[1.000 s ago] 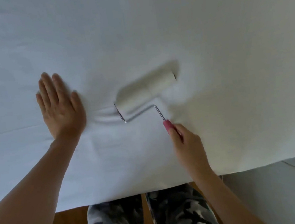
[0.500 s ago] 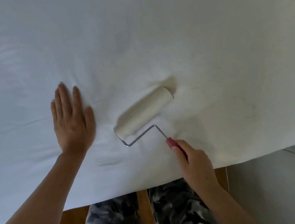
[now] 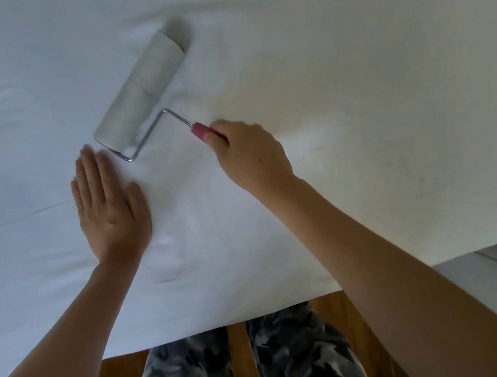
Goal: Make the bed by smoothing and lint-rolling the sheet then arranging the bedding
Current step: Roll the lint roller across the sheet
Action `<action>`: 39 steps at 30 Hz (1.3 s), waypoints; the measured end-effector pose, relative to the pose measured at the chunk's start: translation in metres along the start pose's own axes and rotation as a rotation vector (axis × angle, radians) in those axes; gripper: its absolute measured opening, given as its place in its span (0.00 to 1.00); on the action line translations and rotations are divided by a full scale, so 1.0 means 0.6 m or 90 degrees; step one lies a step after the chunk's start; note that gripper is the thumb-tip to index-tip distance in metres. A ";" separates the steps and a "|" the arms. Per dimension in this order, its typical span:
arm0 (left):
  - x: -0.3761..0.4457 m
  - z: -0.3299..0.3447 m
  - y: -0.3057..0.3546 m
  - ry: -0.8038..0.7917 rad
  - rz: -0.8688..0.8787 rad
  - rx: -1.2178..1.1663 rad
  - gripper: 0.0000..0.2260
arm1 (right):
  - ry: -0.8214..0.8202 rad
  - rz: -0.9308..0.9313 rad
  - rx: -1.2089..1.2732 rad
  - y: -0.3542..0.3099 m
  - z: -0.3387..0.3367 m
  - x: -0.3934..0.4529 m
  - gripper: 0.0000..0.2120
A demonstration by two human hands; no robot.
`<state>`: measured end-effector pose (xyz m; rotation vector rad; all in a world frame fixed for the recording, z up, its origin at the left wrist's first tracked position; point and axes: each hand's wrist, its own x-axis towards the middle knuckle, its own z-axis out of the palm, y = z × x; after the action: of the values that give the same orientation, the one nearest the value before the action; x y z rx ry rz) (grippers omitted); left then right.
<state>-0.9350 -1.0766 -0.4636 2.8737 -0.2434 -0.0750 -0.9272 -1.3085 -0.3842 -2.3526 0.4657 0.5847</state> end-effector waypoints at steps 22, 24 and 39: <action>-0.010 0.018 0.104 -0.030 0.023 -0.007 0.26 | 0.130 0.101 0.137 0.265 -0.054 -0.266 0.15; -0.001 0.028 0.132 -0.033 0.026 -0.011 0.26 | 0.154 0.145 0.236 0.255 -0.069 -0.232 0.12; 0.051 0.065 0.250 -0.035 0.044 0.001 0.26 | 0.234 0.229 0.232 0.229 -0.151 0.000 0.12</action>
<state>-0.9314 -1.2342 -0.4634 2.8653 -0.3522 -0.1409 -0.9656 -1.4681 -0.3929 -2.0329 1.0816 0.1935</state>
